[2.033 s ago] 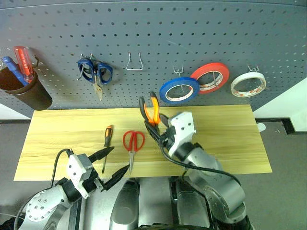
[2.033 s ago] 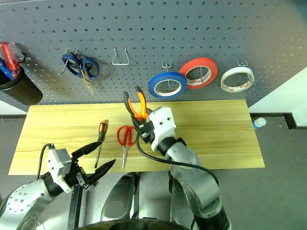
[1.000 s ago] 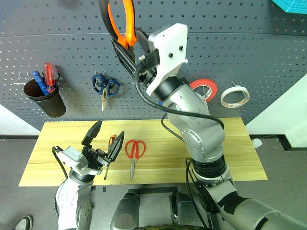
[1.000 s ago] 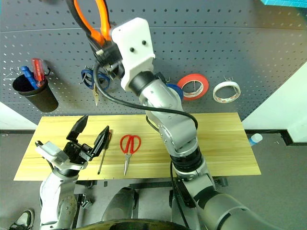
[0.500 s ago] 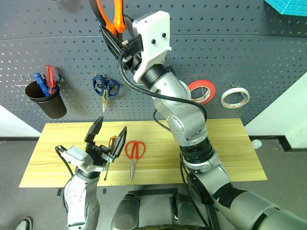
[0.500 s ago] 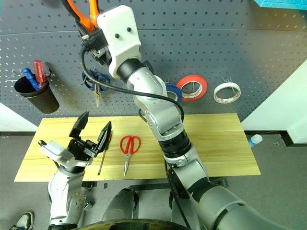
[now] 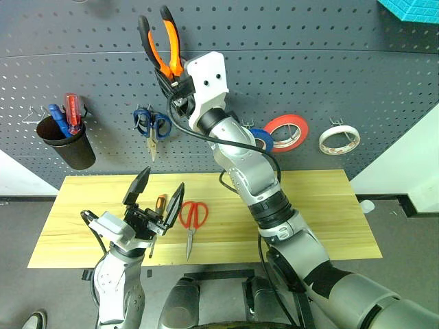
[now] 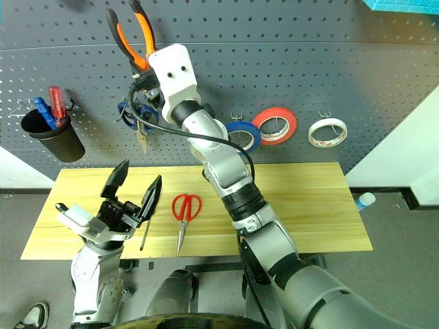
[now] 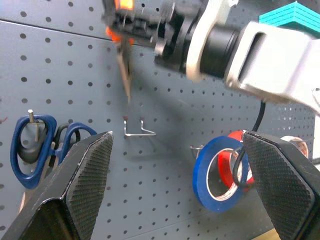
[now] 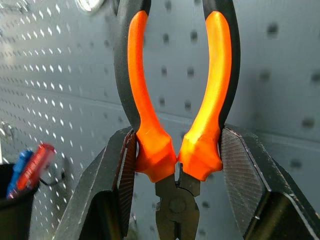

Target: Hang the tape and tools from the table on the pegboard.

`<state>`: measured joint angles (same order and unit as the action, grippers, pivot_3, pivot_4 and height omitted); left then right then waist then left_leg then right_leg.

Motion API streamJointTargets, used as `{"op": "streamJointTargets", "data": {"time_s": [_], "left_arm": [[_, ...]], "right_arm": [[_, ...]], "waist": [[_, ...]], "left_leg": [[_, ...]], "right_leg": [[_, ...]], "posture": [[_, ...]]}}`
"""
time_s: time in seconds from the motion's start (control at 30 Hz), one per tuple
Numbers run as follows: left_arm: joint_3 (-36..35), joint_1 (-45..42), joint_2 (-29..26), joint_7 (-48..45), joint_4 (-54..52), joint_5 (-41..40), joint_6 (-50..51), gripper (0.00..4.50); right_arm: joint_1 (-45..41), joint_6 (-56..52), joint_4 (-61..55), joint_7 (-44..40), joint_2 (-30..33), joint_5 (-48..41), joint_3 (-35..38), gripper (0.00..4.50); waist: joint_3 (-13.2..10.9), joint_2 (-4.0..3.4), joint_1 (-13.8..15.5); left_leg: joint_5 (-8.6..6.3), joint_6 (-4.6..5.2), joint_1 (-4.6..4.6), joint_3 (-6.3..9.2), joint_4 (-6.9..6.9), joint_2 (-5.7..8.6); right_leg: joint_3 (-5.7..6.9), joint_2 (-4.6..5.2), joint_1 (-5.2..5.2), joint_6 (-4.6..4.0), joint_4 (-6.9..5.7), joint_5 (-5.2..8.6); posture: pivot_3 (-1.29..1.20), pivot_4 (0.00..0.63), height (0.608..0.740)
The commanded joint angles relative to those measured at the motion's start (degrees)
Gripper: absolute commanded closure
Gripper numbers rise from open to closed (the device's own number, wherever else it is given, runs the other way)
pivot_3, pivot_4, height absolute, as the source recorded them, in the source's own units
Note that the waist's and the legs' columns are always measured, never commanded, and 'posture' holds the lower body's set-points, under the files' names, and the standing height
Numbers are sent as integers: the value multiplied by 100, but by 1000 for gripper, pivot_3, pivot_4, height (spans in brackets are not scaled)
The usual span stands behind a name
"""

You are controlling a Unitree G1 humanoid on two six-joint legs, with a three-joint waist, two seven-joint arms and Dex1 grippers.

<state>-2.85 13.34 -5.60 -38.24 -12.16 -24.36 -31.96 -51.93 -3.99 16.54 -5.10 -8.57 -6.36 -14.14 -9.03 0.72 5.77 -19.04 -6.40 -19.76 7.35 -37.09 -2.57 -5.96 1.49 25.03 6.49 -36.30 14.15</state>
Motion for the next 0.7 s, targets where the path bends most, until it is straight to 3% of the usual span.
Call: {"op": "streamJointTargets", "data": {"time_s": [0.03,0.7], "left_arm": [[73,52,-34,38,-278,-51,-121,172],[167,307,-175,17,-503,-155,-131,172]], "right_arm": [[-215,425,210,28,-582,12,40,2384],[-315,934,742,450,-414,237,258,2384]], "waist": [[-1,-2,-1],[-15,-22,-15]], "left_leg": [[0,0,4,0,1,0],[-1,1,21,0,9,0]], "right_leg": [[0,0,-4,0,0,0],[-2,-2,-17,-19,3,13]], "posture": [[342,126,740],[339,147,740]]}}
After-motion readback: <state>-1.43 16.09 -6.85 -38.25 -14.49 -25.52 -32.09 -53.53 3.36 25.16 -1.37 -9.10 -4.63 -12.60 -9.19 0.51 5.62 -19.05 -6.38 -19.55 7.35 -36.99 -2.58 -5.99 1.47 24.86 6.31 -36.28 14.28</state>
